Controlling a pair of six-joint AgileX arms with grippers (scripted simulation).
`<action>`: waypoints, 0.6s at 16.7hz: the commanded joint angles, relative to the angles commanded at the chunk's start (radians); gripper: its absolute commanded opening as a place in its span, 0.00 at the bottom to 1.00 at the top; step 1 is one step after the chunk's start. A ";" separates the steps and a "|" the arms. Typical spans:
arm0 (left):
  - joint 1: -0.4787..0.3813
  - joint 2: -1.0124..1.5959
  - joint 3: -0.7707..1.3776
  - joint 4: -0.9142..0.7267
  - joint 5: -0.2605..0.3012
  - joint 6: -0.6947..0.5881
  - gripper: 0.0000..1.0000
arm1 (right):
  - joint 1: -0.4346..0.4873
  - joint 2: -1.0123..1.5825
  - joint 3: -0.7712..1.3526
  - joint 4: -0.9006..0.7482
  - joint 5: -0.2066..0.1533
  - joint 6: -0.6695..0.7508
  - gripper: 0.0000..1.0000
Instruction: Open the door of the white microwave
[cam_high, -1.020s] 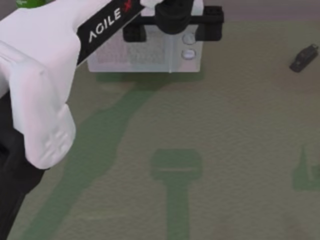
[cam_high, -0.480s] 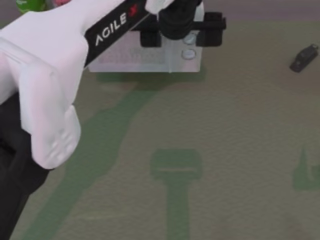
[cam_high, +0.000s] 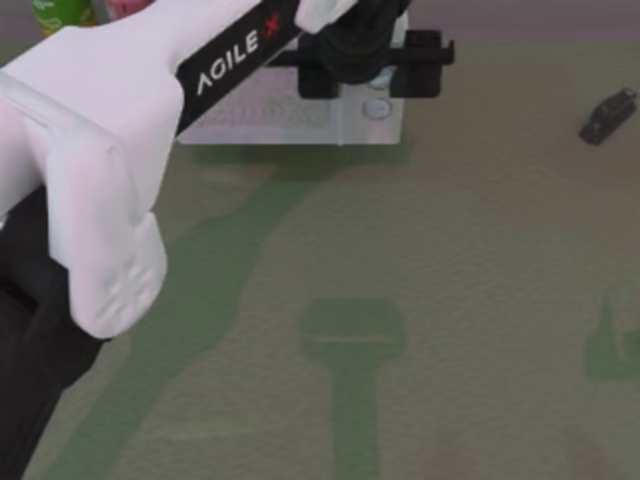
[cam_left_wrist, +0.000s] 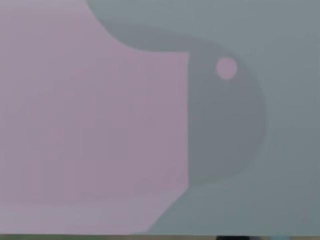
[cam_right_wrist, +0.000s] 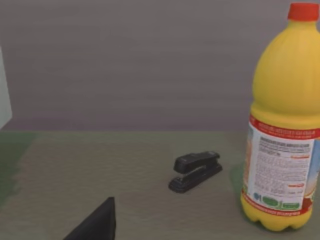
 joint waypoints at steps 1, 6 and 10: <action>0.000 0.000 0.000 0.000 0.000 0.000 0.00 | 0.000 0.000 0.000 0.000 0.000 0.000 1.00; -0.034 -0.004 -0.033 0.008 0.021 -0.009 0.00 | 0.000 0.000 0.000 0.000 0.000 0.000 1.00; -0.031 -0.065 -0.126 0.049 0.006 -0.016 0.00 | 0.000 0.000 0.000 0.000 0.000 0.000 1.00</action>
